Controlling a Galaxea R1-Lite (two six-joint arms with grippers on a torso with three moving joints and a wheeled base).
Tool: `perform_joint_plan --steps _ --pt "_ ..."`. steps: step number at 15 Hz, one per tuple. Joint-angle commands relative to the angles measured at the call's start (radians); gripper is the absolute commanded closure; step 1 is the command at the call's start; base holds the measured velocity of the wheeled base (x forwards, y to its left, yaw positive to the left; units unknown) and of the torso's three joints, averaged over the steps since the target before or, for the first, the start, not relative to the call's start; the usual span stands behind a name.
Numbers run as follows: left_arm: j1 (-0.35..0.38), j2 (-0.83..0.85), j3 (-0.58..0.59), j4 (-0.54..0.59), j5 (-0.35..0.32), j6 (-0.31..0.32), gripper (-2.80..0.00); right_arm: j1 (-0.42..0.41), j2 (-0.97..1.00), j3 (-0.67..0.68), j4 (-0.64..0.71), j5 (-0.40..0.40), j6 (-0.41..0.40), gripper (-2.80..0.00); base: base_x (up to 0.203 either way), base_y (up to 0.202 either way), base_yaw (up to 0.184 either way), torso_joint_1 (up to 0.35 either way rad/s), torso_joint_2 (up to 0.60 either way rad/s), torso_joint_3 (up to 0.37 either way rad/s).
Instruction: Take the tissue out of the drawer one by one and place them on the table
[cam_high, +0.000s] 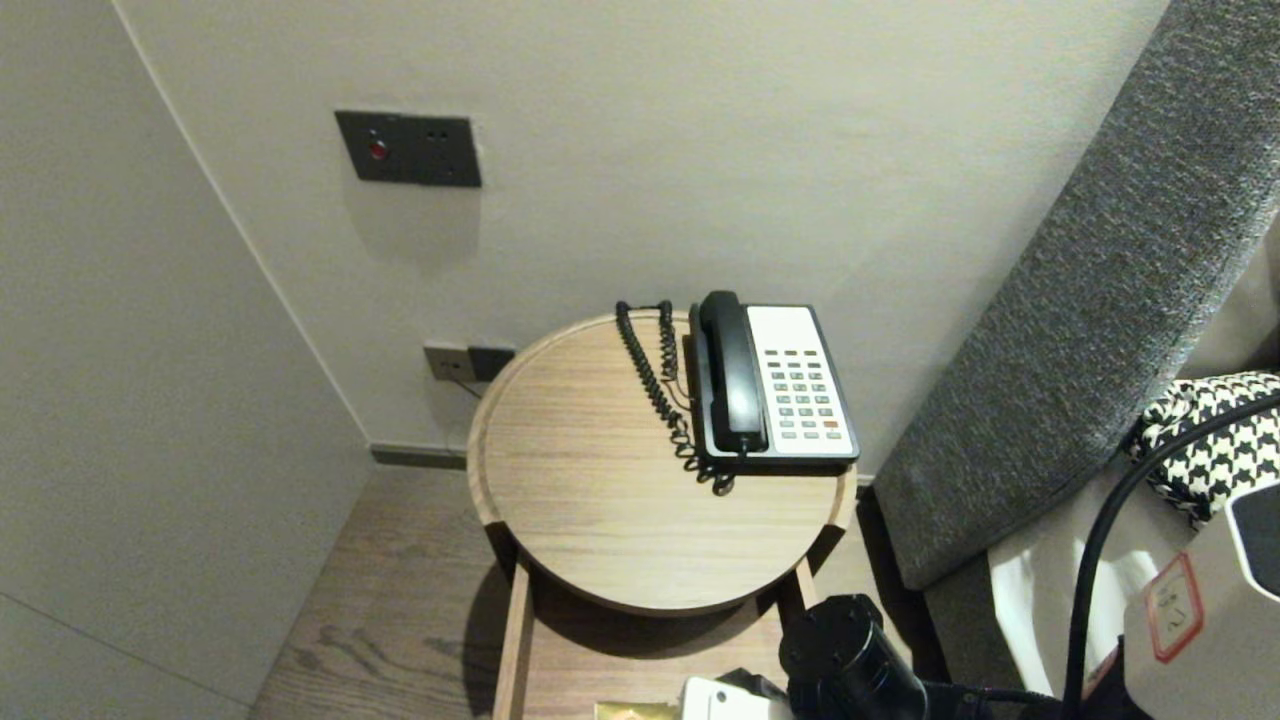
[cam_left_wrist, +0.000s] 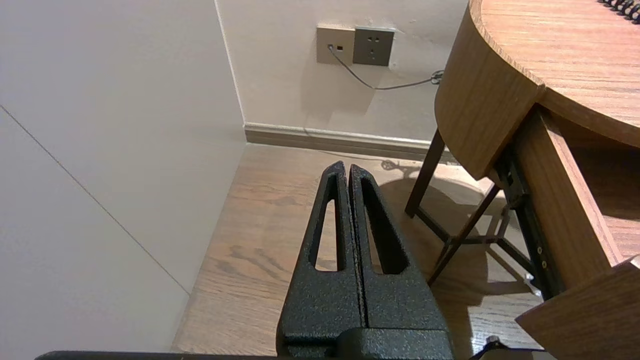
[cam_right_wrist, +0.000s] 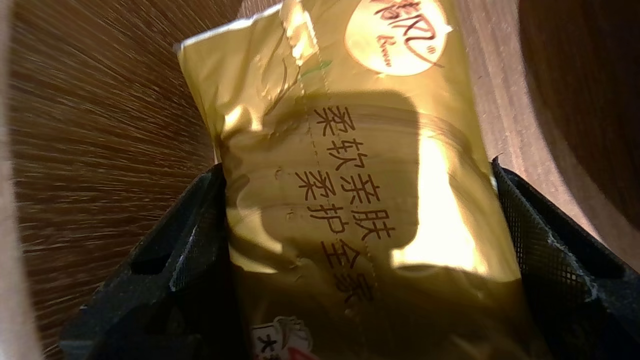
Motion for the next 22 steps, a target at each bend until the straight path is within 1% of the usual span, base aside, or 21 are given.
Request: perform_joint_plan --steps 1,4,5,12,17,20,22 --pt "0.0 -0.002 0.0 0.0 0.0 0.0 0.0 0.0 0.014 -0.007 -0.004 0.001 -0.002 -2.8 0.0 0.0 0.0 0.0 0.0 0.0" --pt "0.0 -0.002 0.0 -0.001 0.0 0.0 0.0 0.0 0.011 -0.009 -0.005 0.0 -0.001 -2.8 0.0 0.0 0.0 0.0 0.0 0.0" --pt "0.0 -0.002 0.0 0.0 0.0 0.0 0.0 -0.001 0.009 -0.009 -0.005 0.0 -0.001 0.0 0.0 0.0 0.0 0.0 0.0 0.0" --pt "0.0 -0.002 0.0 -0.001 0.0 0.001 0.0 -0.001 -0.046 0.005 -0.005 -0.002 0.0 0.0 0.0 0.0 0.0 0.0 0.0 0.0" --pt "0.0 -0.002 0.0 -0.001 0.0 0.0 0.0 -0.003 -0.099 -0.002 -0.009 0.001 0.019 0.0 0.0 0.0 0.0 0.0 0.0 0.0" --pt "0.0 -0.002 0.0 0.0 0.0 0.0 0.0 -0.003 -0.115 -0.004 -0.055 0.001 0.038 0.0 0.0 0.0 0.0 0.0 0.0 0.0" --pt "0.0 -0.002 0.0 0.0 0.0 0.0 0.0 -0.001 -0.143 -0.005 -0.06 0.001 0.044 0.0 0.0 0.0 0.0 0.0 0.0 0.0"
